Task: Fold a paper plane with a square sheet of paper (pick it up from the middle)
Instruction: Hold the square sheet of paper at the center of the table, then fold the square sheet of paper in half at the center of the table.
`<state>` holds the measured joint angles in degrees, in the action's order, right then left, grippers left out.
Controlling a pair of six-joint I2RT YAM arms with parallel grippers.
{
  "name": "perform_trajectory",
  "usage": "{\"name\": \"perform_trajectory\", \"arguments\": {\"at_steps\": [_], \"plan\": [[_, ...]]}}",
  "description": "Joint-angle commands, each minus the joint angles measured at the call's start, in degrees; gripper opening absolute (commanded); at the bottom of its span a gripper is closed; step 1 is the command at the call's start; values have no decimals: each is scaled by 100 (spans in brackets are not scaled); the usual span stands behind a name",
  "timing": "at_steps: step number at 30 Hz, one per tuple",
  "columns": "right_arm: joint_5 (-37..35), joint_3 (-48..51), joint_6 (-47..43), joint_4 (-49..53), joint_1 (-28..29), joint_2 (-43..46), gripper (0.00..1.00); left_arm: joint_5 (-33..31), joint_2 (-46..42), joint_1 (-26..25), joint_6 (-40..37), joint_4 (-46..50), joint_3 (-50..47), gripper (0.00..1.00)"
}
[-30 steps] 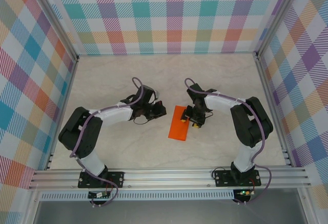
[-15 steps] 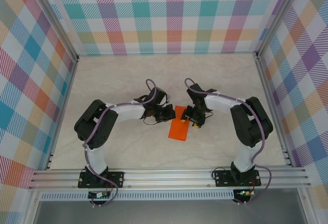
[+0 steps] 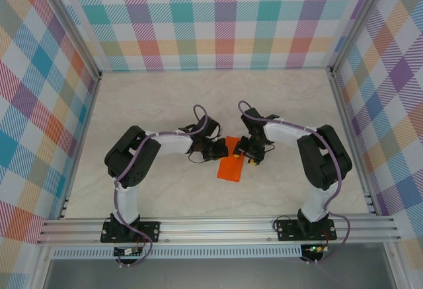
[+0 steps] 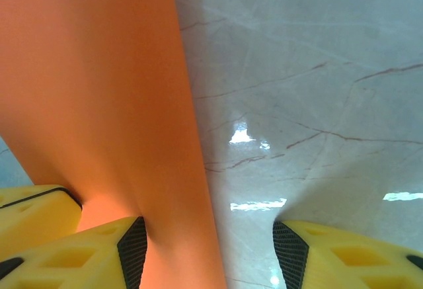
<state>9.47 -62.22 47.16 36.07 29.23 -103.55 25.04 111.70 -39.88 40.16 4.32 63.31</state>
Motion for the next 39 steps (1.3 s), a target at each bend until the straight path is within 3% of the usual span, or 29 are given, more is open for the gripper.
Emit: {"name": "perform_trajectory", "arguments": {"at_steps": [1,5,12,15,17,21,39], "plan": [[-272,281,-104,-125,11,-248,59,-201,198,-77,-134,366,-75,0],[-153,287,-119,-257,6,56,59,-260,226,-84,-156,389,-176,0],[131,669,-113,-929,-48,1507,61,-356,234,-90,-228,495,-193,0],[415,1033,-5,-1430,-75,1978,46,-386,290,-90,-223,586,-153,0],[682,1267,114,-1833,-77,2100,28,-386,287,-90,-229,573,-182,0],[1206,1505,303,-2453,-84,1834,1,-351,300,-88,-230,538,-213,0],[1371,2255,250,-3236,-258,1208,0,-323,442,-86,-285,641,-139,0]]}}
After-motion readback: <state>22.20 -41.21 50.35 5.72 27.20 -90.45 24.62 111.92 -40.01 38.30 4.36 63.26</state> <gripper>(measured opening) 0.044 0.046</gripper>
